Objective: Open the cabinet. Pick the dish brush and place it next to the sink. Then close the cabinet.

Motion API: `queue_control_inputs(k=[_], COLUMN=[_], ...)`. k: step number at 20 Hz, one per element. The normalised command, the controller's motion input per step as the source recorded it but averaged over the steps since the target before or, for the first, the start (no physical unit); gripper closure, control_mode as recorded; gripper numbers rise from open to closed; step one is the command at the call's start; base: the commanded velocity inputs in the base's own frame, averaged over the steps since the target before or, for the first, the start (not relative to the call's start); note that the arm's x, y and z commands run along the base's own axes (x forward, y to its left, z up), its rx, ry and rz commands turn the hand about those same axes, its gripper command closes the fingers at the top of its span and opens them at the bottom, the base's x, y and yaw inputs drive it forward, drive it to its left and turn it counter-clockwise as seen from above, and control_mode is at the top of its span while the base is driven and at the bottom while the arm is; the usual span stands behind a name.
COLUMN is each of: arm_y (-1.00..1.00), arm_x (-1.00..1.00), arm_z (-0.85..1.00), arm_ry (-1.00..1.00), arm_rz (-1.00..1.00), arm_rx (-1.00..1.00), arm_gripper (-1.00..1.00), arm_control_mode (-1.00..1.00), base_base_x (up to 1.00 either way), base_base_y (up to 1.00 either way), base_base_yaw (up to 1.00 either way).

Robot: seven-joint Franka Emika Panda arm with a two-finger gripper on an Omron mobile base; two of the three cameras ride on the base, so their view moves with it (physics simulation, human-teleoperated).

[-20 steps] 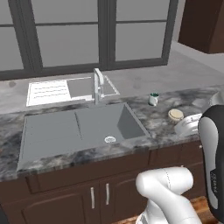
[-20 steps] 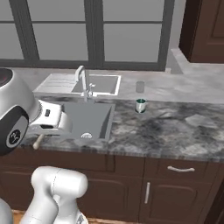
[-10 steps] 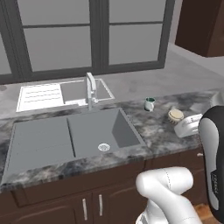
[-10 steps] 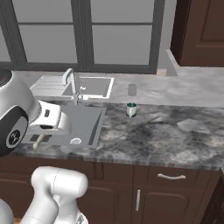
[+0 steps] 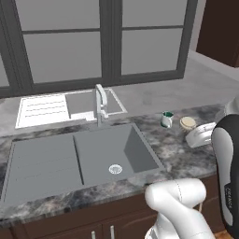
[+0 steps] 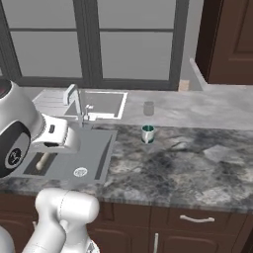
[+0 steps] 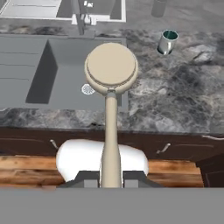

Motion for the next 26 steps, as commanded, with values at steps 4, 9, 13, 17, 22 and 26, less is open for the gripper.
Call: queue_control_inputs(k=[4,9,13,17,22,26], arm_y=[0.0,0.0,0.0,-0.07,-0.59,-0.48], arm_x=[0.0,0.0,0.0,0.08,0.36,0.4], arm_z=[0.0,0.0,0.0,0.0,-0.09,0.0], arm_ry=[0.0,0.0,0.0,0.0,0.09,0.15], arm_rz=[0.0,0.0,0.0,0.0,0.0,-0.01], arm_rx=[0.0,0.0,0.0,0.0,0.0,-0.01], arm_gripper=[1.0,1.0,1.0,1.0,1.0,1.0], arm_control_mode=[1.0,1.0,-1.0,-1.0,-1.0,-1.0], base_base_x=[0.38,0.0,0.0,0.0,0.0,0.0], base_base_y=[0.0,0.06,0.0,0.0,0.0,0.0], base_base_yaw=[0.0,0.0,0.0,0.0,0.0,0.0])
